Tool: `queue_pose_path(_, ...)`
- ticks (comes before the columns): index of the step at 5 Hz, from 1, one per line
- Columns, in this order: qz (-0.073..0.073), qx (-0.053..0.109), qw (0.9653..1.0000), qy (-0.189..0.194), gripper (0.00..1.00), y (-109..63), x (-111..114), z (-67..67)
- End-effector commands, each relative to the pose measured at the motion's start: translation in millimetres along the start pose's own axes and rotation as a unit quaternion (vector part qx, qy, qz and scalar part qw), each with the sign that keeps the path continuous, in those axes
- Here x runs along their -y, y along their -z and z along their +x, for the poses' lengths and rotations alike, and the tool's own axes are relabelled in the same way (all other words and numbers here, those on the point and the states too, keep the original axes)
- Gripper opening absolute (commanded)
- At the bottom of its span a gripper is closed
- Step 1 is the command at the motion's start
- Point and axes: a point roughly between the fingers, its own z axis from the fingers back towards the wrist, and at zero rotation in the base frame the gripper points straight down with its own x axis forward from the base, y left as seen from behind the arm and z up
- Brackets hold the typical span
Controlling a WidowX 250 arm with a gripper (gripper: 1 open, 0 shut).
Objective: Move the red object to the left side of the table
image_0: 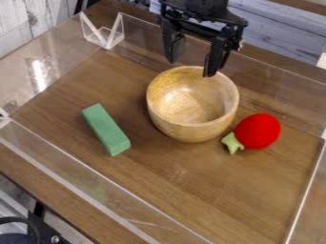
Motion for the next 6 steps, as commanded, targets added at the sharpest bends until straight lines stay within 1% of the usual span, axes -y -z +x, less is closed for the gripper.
queue_pose_path(1,-0.002,-0.015,0.9997,0.017,1.0,12.4,3.2,-10.1)
queue_pose_path(2,0.0,-0.017,0.9976,0.068,1.0,20.8,25.8,-16.9)
queue_pose_path(3,0.011,-0.007,0.9947,0.102,1.0,25.6,51.4,-11.6)
queue_pose_path(4,0.018,0.005,0.99,0.14,1.0,30.3,80.7,-7.3)
queue_pose_path(5,0.027,0.014,0.9781,0.206,1.0,43.3,102.9,-3.5)
queue_pose_path(6,0.044,0.018,0.9645,0.26,1.0,61.3,109.5,5.5)
